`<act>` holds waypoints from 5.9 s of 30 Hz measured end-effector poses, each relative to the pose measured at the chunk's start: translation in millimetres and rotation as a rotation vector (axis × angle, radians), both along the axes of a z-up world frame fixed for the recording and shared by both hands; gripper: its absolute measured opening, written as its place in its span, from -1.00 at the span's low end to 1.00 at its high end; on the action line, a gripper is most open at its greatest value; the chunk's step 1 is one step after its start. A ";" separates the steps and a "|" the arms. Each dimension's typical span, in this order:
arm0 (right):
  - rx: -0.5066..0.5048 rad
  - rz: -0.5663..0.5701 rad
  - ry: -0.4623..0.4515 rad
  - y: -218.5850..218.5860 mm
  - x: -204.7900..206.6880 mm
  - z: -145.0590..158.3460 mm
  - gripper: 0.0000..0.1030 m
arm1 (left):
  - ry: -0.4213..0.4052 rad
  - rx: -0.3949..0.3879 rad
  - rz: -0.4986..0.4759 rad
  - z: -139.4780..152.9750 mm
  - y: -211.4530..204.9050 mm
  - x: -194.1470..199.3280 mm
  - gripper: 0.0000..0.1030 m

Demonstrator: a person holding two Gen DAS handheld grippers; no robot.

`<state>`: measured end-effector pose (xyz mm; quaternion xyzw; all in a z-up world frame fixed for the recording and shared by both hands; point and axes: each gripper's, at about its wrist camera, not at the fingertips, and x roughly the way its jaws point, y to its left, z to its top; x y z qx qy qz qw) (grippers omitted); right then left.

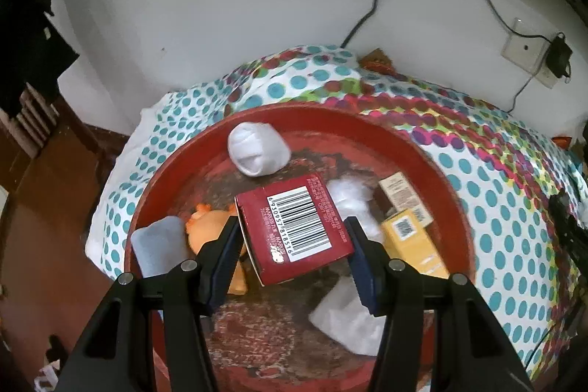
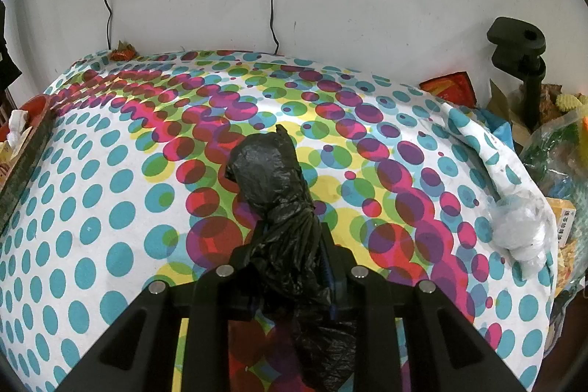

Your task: Organize objects

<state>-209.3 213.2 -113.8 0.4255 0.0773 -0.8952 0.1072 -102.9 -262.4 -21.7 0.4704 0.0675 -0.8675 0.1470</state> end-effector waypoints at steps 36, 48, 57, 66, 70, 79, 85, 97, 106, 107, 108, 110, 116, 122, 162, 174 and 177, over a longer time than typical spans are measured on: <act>0.073 0.001 0.024 -7.5 2.1 0.3 -0.48 | 0.036 -0.001 -0.061 -20.2 0.0 38.1 0.75; 0.098 0.002 0.033 -13.2 3.7 -0.6 -0.48 | 0.110 -0.138 -0.014 7.2 15.1 76.1 0.95; 0.112 0.003 0.037 -13.9 4.4 -1.2 -0.48 | 0.076 -0.130 -0.020 12.3 19.1 82.5 0.99; 0.102 0.003 0.034 -12.5 4.3 -1.2 -0.48 | 0.077 -0.155 -0.052 36.8 27.1 74.7 1.00; 0.126 0.003 0.042 -16.1 5.2 -1.3 -0.48 | 0.085 -0.130 -0.078 41.6 31.8 77.8 1.00; 0.128 -0.051 0.011 -19.0 3.4 0.3 -0.48 | 0.044 -0.073 -0.086 38.6 32.0 79.2 1.00; 0.134 -0.081 -0.015 -25.5 10.3 3.2 -0.48 | 0.041 -0.050 -0.112 41.5 37.7 81.2 1.00; 0.112 -0.074 -0.008 -40.9 35.8 23.2 -0.48 | 0.070 -0.031 -0.128 54.1 36.6 90.8 1.00; 0.074 0.001 0.019 -79.6 53.5 45.9 -0.48 | 0.088 -0.027 -0.104 61.5 25.9 95.8 1.00; 0.071 0.008 0.018 -84.0 54.6 48.0 -0.48 | 0.087 -0.028 -0.102 61.3 25.1 96.2 1.00; 0.067 0.014 0.018 -86.9 55.4 49.4 -0.48 | 0.088 -0.029 -0.098 61.4 23.5 96.3 1.00; 0.062 0.031 0.020 -97.4 58.5 53.9 -0.48 | 0.087 -0.027 -0.089 61.5 19.9 97.5 1.00; 0.057 0.118 0.018 -133.7 65.3 60.3 -0.48 | 0.084 -0.017 -0.051 61.1 7.5 99.3 1.00; 0.040 0.200 0.019 -178.4 72.0 64.7 -0.48 | 0.083 0.002 -0.034 60.2 -1.5 100.4 1.00; -0.056 0.464 -0.065 -386.9 84.8 74.4 -0.48 | 0.064 0.037 0.068 54.4 -47.5 109.1 1.00; -0.023 0.432 -0.103 -409.6 70.9 58.4 -0.48 | 0.047 0.044 0.111 48.7 -62.6 111.0 1.00; -0.020 0.424 -0.103 -415.1 65.9 57.9 -0.48 | 0.042 0.048 0.117 46.6 -65.0 110.5 1.00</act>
